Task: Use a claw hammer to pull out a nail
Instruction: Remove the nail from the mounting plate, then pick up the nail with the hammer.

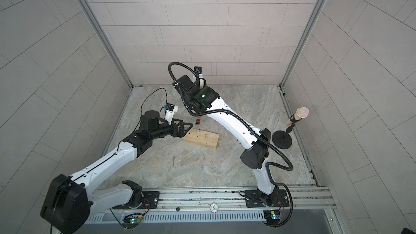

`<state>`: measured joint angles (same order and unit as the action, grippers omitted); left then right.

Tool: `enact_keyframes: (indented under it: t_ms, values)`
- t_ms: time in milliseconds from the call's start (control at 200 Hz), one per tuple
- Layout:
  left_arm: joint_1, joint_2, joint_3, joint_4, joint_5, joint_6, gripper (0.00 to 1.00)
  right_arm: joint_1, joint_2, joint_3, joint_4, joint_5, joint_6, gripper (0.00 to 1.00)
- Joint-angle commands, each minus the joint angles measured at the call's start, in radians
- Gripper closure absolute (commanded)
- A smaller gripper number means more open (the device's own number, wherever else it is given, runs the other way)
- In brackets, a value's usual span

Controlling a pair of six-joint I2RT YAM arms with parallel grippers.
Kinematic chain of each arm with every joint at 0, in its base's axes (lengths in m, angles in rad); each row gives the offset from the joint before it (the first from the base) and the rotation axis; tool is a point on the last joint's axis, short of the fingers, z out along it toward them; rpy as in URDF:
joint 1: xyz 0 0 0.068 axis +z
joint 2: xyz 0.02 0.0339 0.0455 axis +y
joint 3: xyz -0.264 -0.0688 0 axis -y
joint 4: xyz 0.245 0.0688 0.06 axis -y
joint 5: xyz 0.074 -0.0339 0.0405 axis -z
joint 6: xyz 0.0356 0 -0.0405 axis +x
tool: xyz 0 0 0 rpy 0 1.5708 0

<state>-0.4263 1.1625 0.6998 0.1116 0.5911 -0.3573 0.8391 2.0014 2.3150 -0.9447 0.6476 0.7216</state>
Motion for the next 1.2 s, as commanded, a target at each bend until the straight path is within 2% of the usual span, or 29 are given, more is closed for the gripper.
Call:
enact_keyframes:
  t_ms: [0, 516, 791, 1196]
  values:
    - [-0.006, 0.013, 0.039, -0.003, 0.069, 0.018, 0.03, 0.001, -0.013, 0.055, 0.05, 0.009, -0.011, 1.0]
    - [-0.013, 0.048, 0.058, -0.027, 0.082, 0.032, 0.13, -0.012, 0.023, 0.165, 0.064, -0.135, 0.01, 1.0]
    - [-0.013, 0.048, 0.061, -0.036, 0.066, 0.033, 0.4, -0.015, 0.018, 0.168, 0.057, -0.165, 0.012, 1.0]
    - [-0.013, 0.07, 0.09, -0.093, 0.044, 0.047, 0.7, -0.03, 0.015, 0.167, 0.055, -0.178, 0.004, 1.0]
